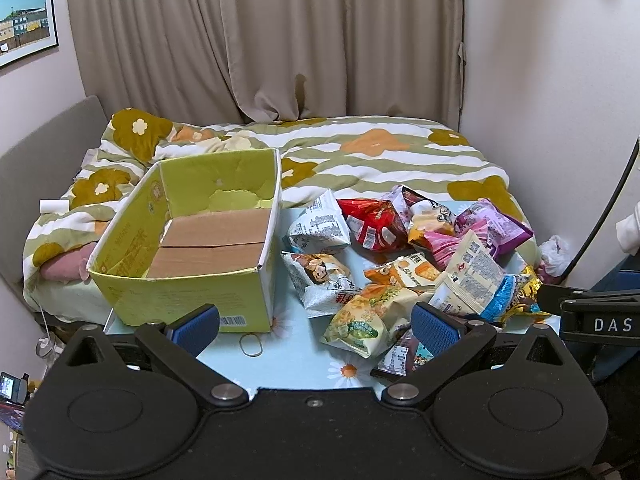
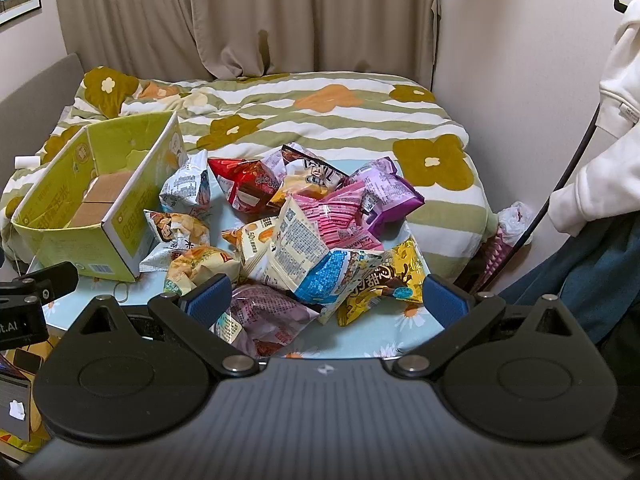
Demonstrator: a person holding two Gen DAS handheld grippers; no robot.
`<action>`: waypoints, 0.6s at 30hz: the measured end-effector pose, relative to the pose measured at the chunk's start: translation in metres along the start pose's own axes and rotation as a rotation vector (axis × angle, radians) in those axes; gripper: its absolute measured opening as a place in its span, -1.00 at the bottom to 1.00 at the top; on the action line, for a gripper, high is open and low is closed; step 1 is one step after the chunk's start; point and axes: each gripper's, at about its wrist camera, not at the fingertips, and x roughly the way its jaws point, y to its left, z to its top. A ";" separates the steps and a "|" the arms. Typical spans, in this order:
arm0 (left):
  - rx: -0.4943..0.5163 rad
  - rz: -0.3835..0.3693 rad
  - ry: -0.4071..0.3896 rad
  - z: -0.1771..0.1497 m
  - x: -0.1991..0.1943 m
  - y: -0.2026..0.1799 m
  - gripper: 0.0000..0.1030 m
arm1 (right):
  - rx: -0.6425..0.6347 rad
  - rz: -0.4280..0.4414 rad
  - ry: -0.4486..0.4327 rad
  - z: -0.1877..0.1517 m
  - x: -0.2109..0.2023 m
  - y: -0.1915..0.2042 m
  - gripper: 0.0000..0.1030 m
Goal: Organize snacks
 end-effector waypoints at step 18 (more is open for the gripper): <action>-0.015 -0.017 0.006 0.004 -0.001 0.001 1.00 | 0.002 0.000 0.003 0.001 0.000 0.000 1.00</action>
